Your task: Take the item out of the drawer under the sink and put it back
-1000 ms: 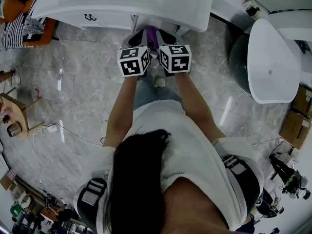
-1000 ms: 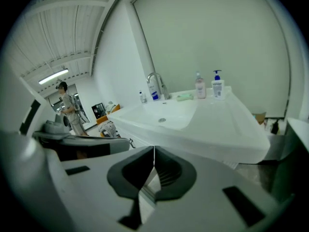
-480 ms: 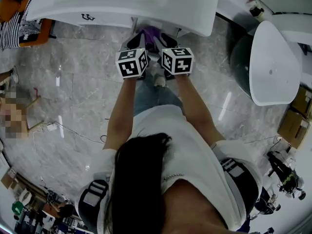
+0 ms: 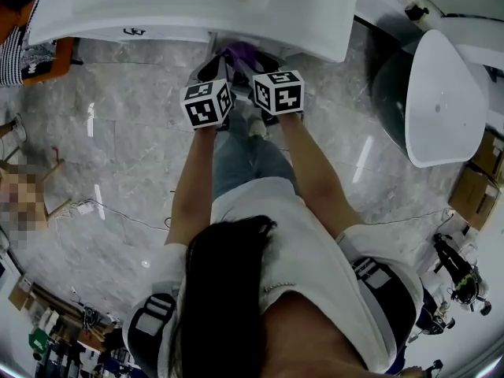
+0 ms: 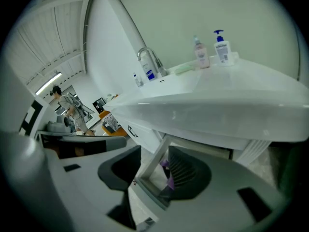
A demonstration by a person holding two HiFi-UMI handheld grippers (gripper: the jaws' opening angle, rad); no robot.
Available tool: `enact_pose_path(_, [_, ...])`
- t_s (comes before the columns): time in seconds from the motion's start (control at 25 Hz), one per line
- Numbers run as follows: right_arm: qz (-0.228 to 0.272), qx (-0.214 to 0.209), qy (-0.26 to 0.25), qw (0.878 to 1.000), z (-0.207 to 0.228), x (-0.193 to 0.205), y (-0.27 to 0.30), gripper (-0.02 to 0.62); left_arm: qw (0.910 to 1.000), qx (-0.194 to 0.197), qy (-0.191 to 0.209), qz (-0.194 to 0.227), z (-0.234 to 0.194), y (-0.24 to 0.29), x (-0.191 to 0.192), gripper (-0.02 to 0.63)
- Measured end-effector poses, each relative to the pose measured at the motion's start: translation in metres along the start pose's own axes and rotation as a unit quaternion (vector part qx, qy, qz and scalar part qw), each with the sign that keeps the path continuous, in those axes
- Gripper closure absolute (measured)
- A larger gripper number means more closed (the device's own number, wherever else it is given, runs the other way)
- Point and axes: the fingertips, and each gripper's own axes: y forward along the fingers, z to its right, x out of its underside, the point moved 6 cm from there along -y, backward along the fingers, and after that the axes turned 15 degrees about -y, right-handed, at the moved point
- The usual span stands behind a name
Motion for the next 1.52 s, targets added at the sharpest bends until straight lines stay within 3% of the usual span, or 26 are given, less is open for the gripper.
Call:
enact_pose_path(0.52, [-0.069,-0.003,-0.002,0.998,0.006,0.036,0.062,0.339,0.9992,-0.010,0.012,-0.036,-0.028,0.043,0.006,0.601])
enact_pose_path(0.88, [-0.097,0.017,0.013,0.995,0.024,0.069,0.100,0.330,0.9981,-0.019,0.014,-0.058,-0.051,0.079,0.021,0.601])
enact_pose_path(1.52, [-0.137,0.017,0.007,0.990,0.031,0.102,0.156,0.304,0.9970,-0.019,0.027,-0.070,-0.069,0.115,0.025,0.601])
